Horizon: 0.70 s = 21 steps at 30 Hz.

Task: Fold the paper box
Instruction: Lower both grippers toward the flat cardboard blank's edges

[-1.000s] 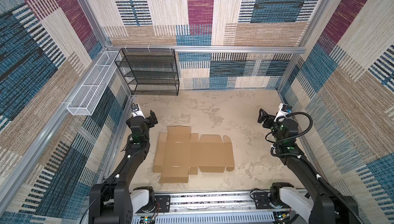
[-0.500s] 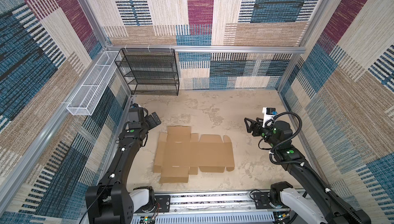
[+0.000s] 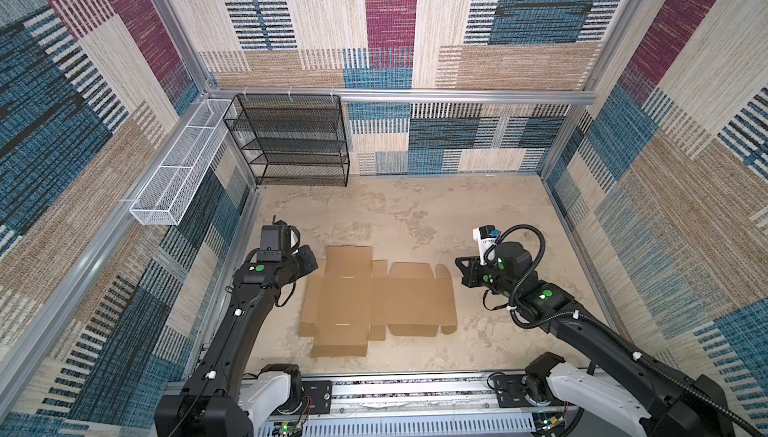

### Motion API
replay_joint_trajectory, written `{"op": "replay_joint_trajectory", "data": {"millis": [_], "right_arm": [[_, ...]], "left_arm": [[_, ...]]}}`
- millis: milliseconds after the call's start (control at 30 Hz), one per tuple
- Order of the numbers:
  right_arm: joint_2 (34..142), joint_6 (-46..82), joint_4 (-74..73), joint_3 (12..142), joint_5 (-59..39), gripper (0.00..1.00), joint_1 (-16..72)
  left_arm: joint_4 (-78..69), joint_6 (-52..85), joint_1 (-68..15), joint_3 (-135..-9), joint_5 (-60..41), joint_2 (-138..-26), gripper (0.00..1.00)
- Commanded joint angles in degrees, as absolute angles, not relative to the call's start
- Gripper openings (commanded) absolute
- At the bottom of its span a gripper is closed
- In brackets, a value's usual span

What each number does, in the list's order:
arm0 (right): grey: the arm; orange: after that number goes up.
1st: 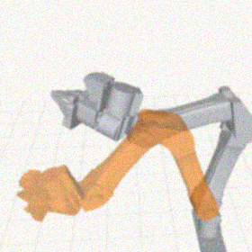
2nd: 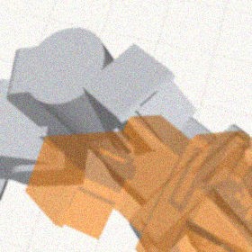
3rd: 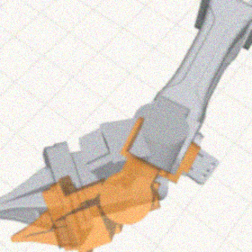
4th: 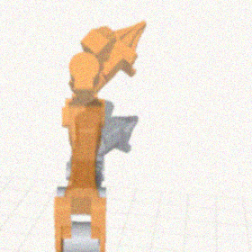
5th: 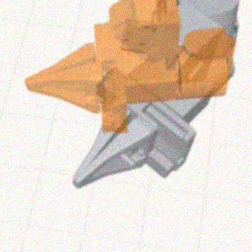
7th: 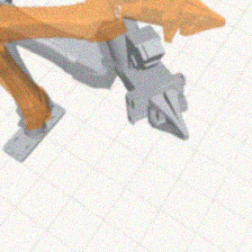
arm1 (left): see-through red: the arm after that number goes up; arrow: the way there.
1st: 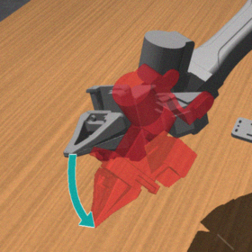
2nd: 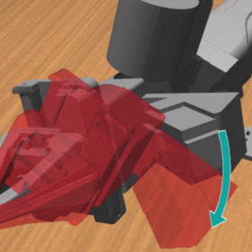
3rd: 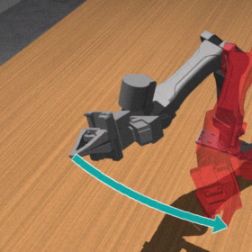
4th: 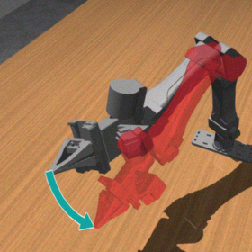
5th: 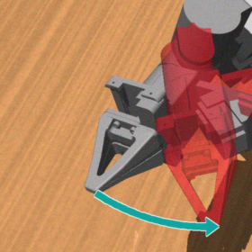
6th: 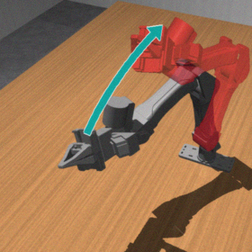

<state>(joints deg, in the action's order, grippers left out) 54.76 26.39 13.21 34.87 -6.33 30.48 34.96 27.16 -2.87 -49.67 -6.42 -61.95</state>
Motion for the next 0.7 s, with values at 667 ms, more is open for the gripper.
{"op": "replay_joint_trajectory", "data": {"millis": [667], "right_arm": [[69.8,45.3,13.8,34.4,-2.7,0.0,46.6]], "left_arm": [[34.5,30.4,-8.9,-46.2,-5.0,-76.5,0.0]]}}
